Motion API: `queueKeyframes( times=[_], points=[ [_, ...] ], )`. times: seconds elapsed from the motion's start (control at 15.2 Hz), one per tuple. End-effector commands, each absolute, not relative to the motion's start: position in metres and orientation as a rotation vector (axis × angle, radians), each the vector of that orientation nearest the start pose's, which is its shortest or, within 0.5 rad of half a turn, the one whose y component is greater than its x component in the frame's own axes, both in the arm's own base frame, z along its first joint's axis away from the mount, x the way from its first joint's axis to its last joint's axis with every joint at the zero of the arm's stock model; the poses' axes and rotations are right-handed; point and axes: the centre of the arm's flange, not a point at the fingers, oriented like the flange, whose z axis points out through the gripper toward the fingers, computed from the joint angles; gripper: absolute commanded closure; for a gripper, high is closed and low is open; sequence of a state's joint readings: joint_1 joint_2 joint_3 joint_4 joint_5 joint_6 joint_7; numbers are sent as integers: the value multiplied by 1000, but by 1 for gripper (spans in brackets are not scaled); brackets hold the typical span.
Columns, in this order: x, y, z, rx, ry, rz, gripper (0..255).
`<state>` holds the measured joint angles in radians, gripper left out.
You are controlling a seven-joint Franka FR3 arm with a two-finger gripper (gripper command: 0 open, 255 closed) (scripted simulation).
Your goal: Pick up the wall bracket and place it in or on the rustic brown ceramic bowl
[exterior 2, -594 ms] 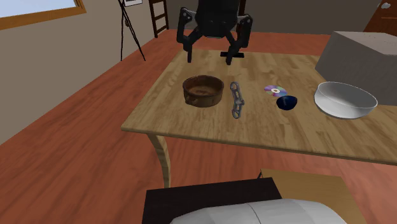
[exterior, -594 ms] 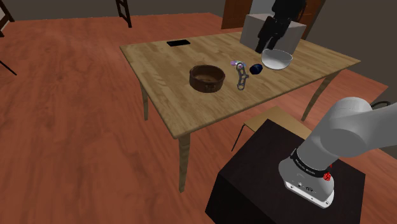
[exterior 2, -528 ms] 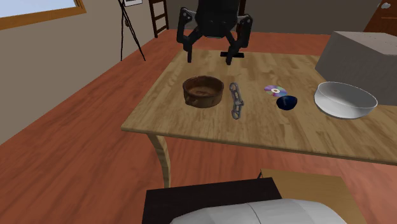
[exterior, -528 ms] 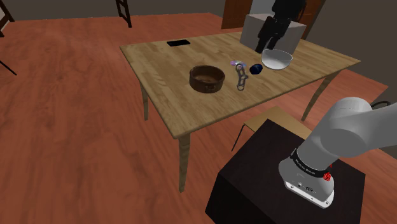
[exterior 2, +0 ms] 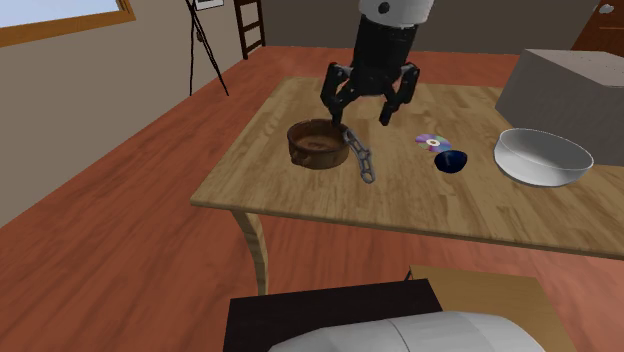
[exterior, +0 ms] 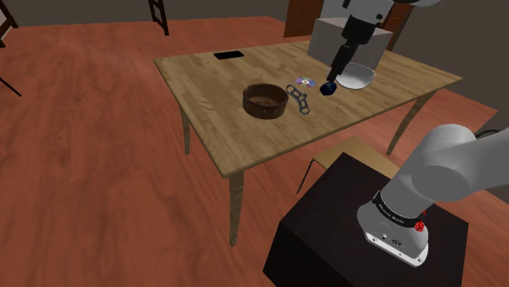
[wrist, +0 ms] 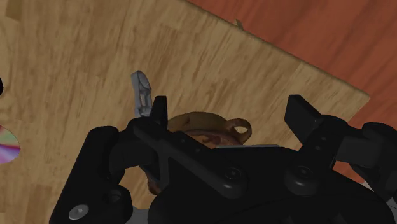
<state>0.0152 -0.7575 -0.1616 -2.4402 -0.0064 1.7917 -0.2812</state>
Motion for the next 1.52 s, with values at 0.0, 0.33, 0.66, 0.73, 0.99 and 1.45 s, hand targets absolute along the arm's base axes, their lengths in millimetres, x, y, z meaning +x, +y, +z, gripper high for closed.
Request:
queueKeyframes(
  times=[0.0,0.33,0.66,0.73,0.99,1.45],
  points=[
    [338,-79,539,-3037,-361,-189,0],
    [365,-121,497,-3013,-583,-194,0],
    [392,-152,458,-2983,-758,-198,0],
    [392,-151,453,-2983,-758,-198,0],
    [394,-149,432,-2983,-758,-198,0],
    [395,-149,424,-2983,-758,-198,0]
  ],
)
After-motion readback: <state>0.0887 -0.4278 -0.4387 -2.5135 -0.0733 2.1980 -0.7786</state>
